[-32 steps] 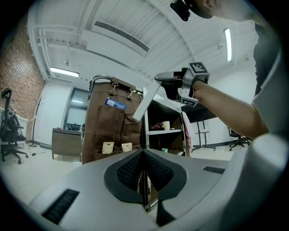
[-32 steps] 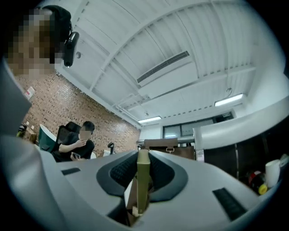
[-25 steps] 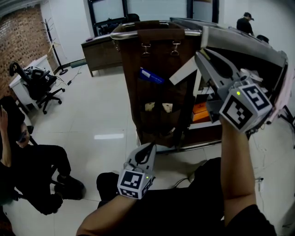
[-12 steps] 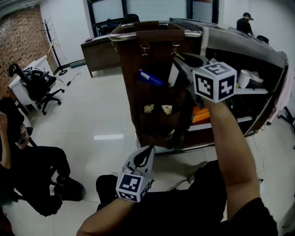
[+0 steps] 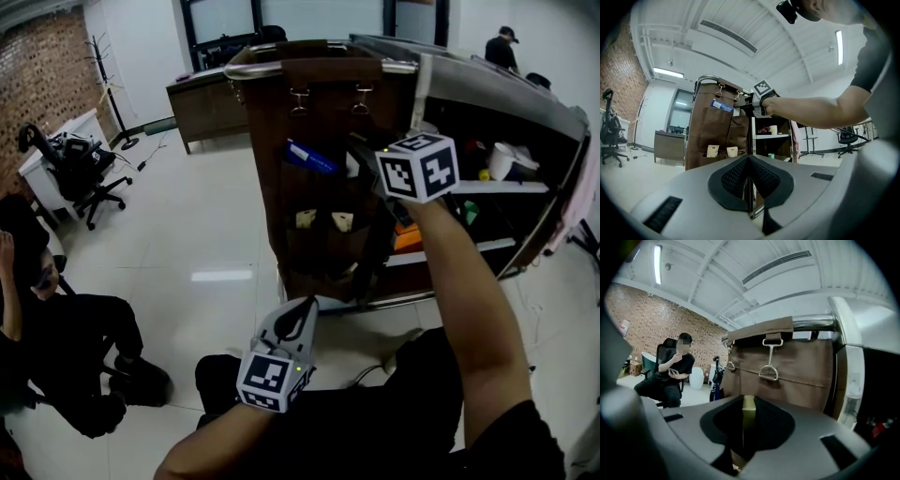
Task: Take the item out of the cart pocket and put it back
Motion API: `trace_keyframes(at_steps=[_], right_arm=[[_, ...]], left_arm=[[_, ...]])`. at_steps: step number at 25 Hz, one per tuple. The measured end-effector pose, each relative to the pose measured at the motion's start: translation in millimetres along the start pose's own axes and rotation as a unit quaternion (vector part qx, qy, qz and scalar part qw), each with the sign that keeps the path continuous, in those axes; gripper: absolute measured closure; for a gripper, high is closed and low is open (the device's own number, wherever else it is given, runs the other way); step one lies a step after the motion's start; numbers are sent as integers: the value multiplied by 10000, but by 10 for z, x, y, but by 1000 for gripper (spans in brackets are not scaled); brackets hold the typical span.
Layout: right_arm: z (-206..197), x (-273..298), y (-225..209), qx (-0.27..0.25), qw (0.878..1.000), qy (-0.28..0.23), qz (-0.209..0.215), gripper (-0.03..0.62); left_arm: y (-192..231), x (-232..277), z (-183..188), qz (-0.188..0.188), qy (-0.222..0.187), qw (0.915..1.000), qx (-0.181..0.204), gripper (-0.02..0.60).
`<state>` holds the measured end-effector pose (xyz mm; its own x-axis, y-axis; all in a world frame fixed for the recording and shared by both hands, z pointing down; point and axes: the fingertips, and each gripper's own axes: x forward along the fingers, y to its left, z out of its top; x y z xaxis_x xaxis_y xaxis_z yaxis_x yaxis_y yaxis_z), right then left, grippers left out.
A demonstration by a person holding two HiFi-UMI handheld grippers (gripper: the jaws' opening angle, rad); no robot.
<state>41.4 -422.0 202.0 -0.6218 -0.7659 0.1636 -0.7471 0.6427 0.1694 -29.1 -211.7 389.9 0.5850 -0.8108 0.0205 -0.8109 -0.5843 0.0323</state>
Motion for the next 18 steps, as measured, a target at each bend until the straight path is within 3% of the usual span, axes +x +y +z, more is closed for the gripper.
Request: trace_keyframes(at_steps=[7,11,18], right_arm=[[24,45,-4,-90,9999,60,-20,494],[64,16,-12,-102,9999,-65,-48,427],[418,-277,50,-157,9984,-548,-61,442]], left_arm=[[1,-1,6,21,-9,10000,42,581],[7,9,6,17,-8,10000,39,581],[-28,4,-5,-42,10,10000,27,581]])
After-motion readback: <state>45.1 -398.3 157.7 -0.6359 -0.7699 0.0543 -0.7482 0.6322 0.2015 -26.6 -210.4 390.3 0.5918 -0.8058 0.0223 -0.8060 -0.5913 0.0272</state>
